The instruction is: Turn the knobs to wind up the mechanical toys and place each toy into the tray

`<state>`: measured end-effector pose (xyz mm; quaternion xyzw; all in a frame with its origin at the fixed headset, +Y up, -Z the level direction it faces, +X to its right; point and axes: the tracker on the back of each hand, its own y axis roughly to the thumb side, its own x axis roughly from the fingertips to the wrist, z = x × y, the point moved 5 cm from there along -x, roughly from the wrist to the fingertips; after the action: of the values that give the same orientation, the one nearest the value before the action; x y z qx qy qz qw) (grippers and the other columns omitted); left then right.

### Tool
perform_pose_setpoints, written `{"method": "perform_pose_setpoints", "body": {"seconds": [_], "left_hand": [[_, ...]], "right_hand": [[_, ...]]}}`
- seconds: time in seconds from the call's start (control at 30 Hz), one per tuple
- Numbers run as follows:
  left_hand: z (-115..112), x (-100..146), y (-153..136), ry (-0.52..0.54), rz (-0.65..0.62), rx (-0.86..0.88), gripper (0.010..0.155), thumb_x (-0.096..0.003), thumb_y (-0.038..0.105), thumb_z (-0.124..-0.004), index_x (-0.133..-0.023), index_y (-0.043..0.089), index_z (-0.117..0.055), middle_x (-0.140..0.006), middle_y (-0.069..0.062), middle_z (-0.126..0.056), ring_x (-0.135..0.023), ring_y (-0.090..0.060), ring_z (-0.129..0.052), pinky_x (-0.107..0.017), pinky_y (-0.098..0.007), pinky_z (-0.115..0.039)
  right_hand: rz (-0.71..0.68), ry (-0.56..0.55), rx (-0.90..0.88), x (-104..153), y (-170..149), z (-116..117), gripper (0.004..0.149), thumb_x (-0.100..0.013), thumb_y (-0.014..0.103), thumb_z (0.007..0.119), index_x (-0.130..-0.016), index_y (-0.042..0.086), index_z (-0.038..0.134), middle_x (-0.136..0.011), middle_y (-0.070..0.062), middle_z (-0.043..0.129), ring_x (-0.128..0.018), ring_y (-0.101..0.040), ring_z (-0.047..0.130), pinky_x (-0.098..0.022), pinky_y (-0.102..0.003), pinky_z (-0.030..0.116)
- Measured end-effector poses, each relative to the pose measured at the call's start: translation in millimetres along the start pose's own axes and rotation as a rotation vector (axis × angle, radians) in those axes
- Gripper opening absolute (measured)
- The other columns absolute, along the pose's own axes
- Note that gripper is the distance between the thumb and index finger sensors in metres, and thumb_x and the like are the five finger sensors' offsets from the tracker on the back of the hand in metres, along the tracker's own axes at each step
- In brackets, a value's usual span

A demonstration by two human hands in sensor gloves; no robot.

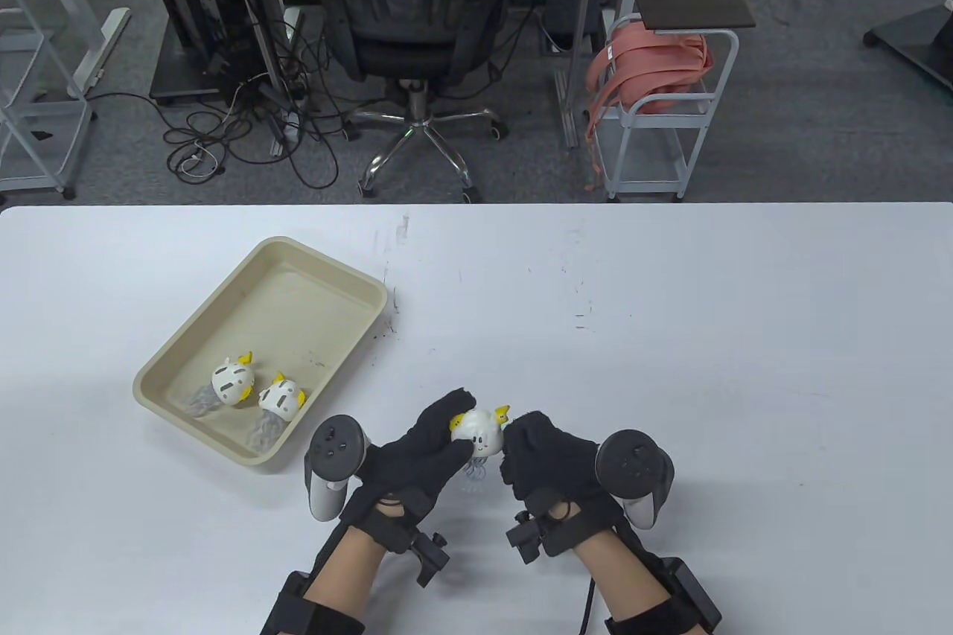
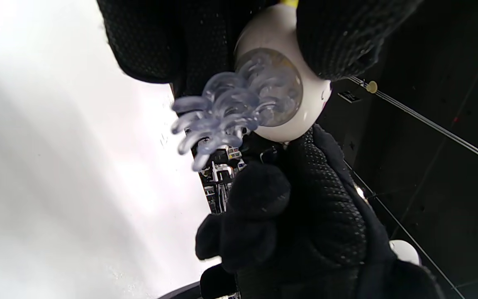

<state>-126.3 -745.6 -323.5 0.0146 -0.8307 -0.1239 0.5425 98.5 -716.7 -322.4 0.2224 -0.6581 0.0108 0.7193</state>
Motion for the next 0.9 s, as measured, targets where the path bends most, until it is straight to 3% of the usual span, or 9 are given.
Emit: {"method": "perform_pose_setpoints", "body": {"seconds": [0.17,0.43,0.57,0.73,0.9], "left_hand": [[-1,0,7,-0.012,-0.037,-0.053,0.067,-0.0492,0.04,-0.08,-0.11,0.031,-0.053,-0.11,-0.005,-0.073,-0.082,-0.025,-0.1,-0.069,-0.047,-0.076],[1,1,13,0.004,-0.07,-0.133,0.067,-0.0486,0.038,-0.082,-0.109,0.035,-0.055,-0.111,-0.002,-0.072,-0.085,-0.026,-0.099,-0.069,-0.048,-0.075],[4,2,17,0.025,-0.073,-0.182,0.067,-0.0486,0.037,-0.082,-0.109,0.034,-0.055,-0.111,-0.002,-0.073,-0.085,-0.027,-0.099,-0.069,-0.048,-0.076],[16,5,28,0.086,-0.088,-0.252,0.067,-0.0484,0.037,-0.082,-0.11,0.032,-0.055,-0.111,-0.003,-0.073,-0.084,-0.028,-0.098,-0.068,-0.049,-0.075],[48,15,44,0.251,-0.096,-0.39,0.067,-0.0478,0.035,-0.083,-0.109,0.029,-0.056,-0.11,-0.005,-0.073,-0.083,-0.03,-0.098,-0.067,-0.05,-0.075]], "right_hand": [[0.171,0.045,-0.211,0,-21,3,0.043,-0.048,0.033,0.078,-0.047,-0.008,0.09,-0.017,0.003,0.103,0.005,-0.003,0.095,-0.002,-0.033,0.087],[0.205,0.052,-0.232,1,-27,5,0.044,-0.049,0.034,0.077,-0.049,-0.008,0.09,-0.02,0.0,0.105,0.003,-0.006,0.097,-0.004,-0.034,0.087],[0.196,0.053,-0.22,1,-27,6,0.045,-0.05,0.035,0.077,-0.058,-0.008,0.089,-0.03,-0.007,0.106,-0.007,-0.012,0.1,-0.012,-0.039,0.087],[0.16,0.042,-0.145,2,-23,5,0.06,-0.051,0.042,0.076,-0.078,-0.01,0.081,-0.055,-0.021,0.102,-0.031,-0.026,0.103,-0.028,-0.049,0.084],[0.134,0.016,-0.101,2,-21,-1,0.07,-0.05,0.047,0.077,-0.09,-0.01,0.074,-0.07,-0.027,0.096,-0.045,-0.034,0.102,-0.037,-0.055,0.081]]}}
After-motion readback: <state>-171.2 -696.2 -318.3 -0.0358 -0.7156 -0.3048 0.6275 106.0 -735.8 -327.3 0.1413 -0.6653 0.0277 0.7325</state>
